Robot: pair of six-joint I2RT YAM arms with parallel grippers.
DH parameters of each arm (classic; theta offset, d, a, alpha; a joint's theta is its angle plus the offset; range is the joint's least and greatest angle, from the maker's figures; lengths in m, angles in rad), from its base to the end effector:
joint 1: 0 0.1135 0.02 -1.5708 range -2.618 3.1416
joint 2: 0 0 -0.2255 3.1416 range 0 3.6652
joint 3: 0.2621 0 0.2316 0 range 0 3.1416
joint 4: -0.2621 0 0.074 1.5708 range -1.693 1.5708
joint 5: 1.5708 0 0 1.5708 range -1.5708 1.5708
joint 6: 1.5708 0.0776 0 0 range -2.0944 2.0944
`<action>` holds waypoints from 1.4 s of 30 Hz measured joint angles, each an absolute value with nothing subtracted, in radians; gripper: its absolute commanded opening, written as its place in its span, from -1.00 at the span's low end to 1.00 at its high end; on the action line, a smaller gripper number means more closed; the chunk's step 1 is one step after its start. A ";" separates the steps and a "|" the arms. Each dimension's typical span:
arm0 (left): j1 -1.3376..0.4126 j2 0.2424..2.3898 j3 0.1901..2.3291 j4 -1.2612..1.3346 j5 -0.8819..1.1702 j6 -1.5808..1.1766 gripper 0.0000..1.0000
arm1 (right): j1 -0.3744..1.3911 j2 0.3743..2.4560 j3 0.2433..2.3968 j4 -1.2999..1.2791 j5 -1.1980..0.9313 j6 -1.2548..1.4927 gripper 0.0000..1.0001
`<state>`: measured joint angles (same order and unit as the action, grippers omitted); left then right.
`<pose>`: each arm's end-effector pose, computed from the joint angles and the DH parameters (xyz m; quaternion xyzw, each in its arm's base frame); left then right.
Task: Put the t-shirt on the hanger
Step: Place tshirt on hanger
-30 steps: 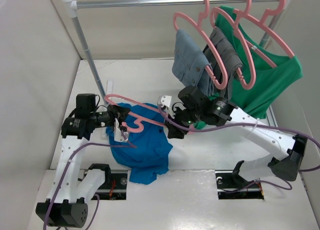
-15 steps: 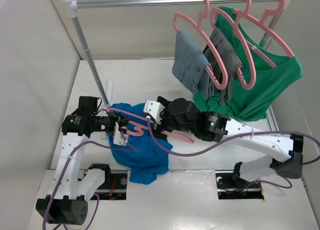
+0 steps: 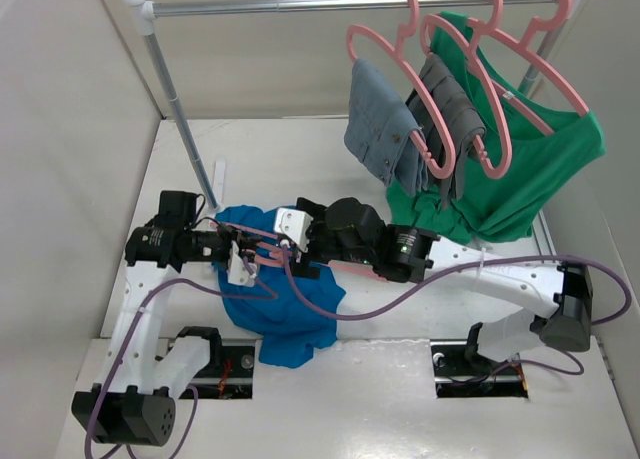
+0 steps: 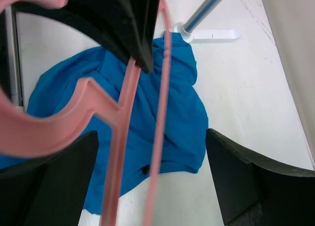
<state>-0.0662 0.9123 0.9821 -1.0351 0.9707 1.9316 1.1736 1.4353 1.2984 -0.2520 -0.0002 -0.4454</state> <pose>0.1634 -0.0750 0.2704 0.7852 0.3400 -0.0534 0.5148 0.1391 0.3316 0.3084 -0.6012 0.5728 0.1985 0.5206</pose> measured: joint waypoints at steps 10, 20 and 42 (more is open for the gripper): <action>-0.066 0.947 0.991 -0.978 1.029 1.803 -1.00 | 1.179 1.411 1.276 -0.248 -0.030 -0.445 0.83; -0.059 0.952 1.000 -0.997 1.050 1.743 -1.00 | 1.172 1.524 1.337 -0.194 -0.084 -0.447 -0.82; -0.066 0.524 0.660 -0.235 0.912 0.783 0.94 | 1.008 1.218 0.969 -0.224 0.101 -0.134 -1.00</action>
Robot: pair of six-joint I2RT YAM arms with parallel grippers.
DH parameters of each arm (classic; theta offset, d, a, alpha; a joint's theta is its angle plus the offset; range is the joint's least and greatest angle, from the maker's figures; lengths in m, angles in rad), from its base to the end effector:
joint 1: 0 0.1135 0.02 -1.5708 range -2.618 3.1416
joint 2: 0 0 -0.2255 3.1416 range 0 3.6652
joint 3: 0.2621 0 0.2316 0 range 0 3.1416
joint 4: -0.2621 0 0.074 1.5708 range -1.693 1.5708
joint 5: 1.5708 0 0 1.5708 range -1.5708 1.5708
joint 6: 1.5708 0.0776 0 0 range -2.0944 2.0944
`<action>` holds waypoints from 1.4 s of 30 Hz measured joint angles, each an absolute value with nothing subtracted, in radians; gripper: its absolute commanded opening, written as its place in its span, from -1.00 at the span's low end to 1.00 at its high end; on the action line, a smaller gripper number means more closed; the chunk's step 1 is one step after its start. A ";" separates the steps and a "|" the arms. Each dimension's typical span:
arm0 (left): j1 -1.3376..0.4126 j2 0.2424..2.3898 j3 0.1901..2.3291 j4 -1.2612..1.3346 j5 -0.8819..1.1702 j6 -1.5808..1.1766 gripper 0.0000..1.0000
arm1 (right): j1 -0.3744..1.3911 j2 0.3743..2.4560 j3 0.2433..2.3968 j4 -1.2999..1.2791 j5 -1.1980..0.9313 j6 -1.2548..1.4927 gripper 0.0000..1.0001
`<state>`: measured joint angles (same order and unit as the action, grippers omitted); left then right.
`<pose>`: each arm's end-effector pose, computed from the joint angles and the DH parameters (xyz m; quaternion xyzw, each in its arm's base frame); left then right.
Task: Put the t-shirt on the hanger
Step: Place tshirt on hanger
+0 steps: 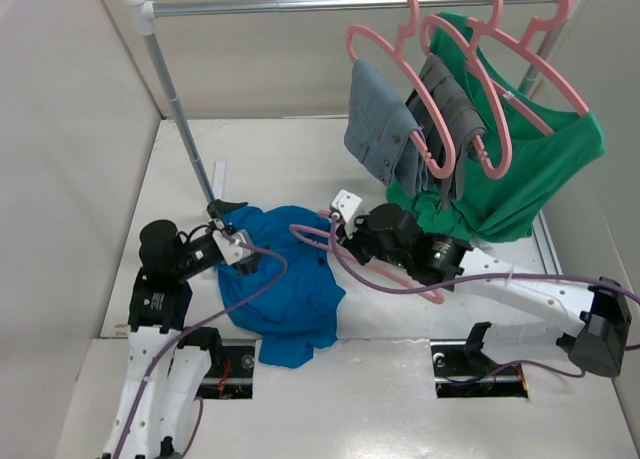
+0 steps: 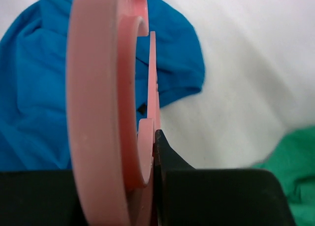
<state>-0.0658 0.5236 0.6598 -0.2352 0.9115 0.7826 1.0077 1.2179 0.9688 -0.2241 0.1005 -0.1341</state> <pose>0.1547 -0.0717 0.3041 0.5432 0.4850 -0.0941 0.6789 0.1711 0.2565 0.2592 -0.4384 0.7311 0.1816 0.4902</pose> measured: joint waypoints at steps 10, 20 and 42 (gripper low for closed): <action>-0.203 1.005 0.740 -0.389 0.620 0.881 0.76 | 1.007 1.018 0.902 -0.297 0.264 0.052 -1.00; -0.455 1.242 0.710 -0.290 0.370 1.016 -0.08 | 1.007 0.923 0.870 -0.393 0.330 0.103 -1.00; -0.194 0.989 0.732 -0.795 0.330 1.334 0.51 | 1.007 0.923 0.851 -0.366 0.260 0.068 -1.00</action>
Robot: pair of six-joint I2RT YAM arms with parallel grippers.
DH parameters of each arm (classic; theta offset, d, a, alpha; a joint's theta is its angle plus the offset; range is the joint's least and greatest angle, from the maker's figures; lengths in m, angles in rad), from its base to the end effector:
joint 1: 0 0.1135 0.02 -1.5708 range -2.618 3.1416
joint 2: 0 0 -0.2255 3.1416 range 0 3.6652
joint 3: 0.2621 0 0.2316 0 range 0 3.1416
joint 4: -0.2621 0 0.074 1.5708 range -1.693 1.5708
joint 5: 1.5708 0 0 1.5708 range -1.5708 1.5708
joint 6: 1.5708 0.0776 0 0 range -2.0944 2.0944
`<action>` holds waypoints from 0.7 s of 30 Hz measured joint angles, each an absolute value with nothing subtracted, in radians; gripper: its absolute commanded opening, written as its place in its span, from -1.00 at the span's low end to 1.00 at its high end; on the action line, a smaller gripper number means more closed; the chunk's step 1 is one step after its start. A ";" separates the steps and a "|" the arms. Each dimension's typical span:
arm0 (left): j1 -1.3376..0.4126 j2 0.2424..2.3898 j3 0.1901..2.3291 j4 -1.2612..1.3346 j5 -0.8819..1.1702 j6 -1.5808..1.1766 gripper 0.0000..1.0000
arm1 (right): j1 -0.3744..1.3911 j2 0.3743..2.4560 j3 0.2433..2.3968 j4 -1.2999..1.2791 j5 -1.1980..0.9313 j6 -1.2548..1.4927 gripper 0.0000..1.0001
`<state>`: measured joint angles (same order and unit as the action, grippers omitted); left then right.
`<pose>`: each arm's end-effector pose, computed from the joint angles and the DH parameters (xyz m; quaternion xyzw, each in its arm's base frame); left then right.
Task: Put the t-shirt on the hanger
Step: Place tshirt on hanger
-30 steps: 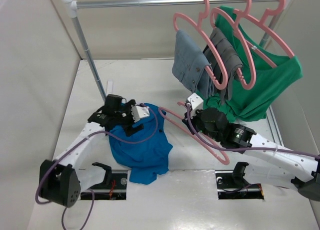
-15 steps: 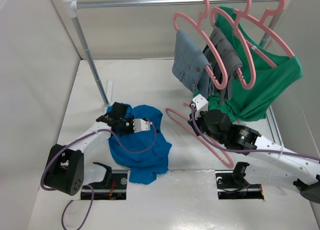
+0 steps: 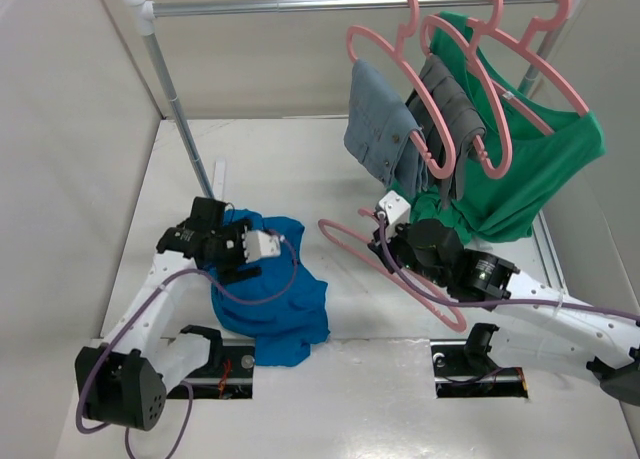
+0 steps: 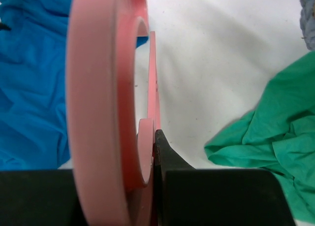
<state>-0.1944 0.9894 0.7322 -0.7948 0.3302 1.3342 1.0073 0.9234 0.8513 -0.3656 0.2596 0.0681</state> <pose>0.1922 -0.0635 0.1751 0.6902 0.6591 0.0028 0.2987 0.1484 0.1977 0.2740 -0.3167 0.7775 0.1788 0.5130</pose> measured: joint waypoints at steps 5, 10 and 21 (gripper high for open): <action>-0.234 1.084 0.846 -0.543 0.436 0.960 0.36 | 1.007 0.925 0.822 -0.316 0.248 0.045 -1.00; -0.428 1.198 0.860 -0.310 0.393 0.749 0.24 | 1.007 0.925 0.808 -0.310 0.256 0.046 -1.00; -0.538 1.377 0.824 -0.087 0.212 0.536 0.00 | 1.007 0.959 0.870 -0.371 0.311 0.072 -1.00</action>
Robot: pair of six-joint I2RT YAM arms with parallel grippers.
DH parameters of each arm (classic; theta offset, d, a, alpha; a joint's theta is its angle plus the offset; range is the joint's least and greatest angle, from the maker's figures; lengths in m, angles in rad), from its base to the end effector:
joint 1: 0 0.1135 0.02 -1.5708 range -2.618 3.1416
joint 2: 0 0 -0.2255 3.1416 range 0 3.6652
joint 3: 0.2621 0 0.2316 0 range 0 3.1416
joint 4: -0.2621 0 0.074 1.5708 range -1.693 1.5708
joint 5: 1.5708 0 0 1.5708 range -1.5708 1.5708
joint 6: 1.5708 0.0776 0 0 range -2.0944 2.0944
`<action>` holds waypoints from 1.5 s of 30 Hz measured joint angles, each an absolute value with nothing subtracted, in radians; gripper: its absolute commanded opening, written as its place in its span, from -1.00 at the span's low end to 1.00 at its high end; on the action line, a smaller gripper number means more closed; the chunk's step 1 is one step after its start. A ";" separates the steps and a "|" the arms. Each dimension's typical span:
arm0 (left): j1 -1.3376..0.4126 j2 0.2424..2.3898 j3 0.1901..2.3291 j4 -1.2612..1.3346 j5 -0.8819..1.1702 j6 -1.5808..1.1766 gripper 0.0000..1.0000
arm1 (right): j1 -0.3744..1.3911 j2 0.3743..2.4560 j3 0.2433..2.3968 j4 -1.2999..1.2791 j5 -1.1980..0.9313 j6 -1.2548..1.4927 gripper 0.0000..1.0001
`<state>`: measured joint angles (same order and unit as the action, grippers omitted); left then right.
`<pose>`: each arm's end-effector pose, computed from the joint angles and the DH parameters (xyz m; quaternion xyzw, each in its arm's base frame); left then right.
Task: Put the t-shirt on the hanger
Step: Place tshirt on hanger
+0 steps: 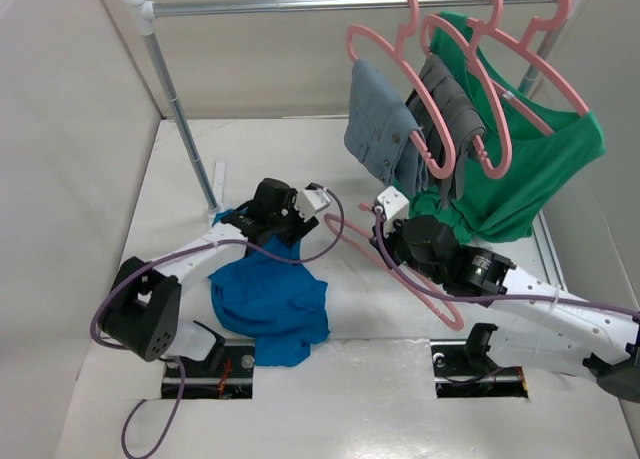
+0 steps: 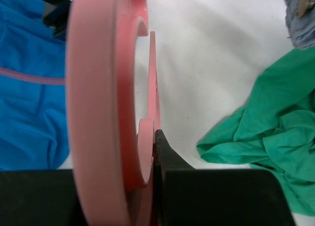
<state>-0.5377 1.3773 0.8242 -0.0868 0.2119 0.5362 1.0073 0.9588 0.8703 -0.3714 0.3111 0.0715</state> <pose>0.2654 -0.1773 0.1789 0.4953 0.7393 -0.0948 0.4462 0.1542 0.1996 0.2724 -0.3057 0.7860 0.1546 0.5146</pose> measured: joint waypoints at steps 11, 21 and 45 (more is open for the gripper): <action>-0.548 1.486 0.808 -0.012 0.065 0.459 -0.08 | 1.007 0.854 0.889 -0.427 0.381 0.052 -1.00; -0.548 1.570 0.809 -0.006 0.096 0.418 -1.00 | 1.007 0.881 0.889 -0.460 0.393 0.052 -1.00; -0.517 1.546 1.173 -0.366 0.224 0.429 -1.00 | 1.007 0.825 0.889 -0.437 0.231 -0.003 -1.00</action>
<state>-0.5167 1.5455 1.1732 -0.3656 0.2237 0.4286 1.0073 0.8253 0.8890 -0.4374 0.2306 -0.0029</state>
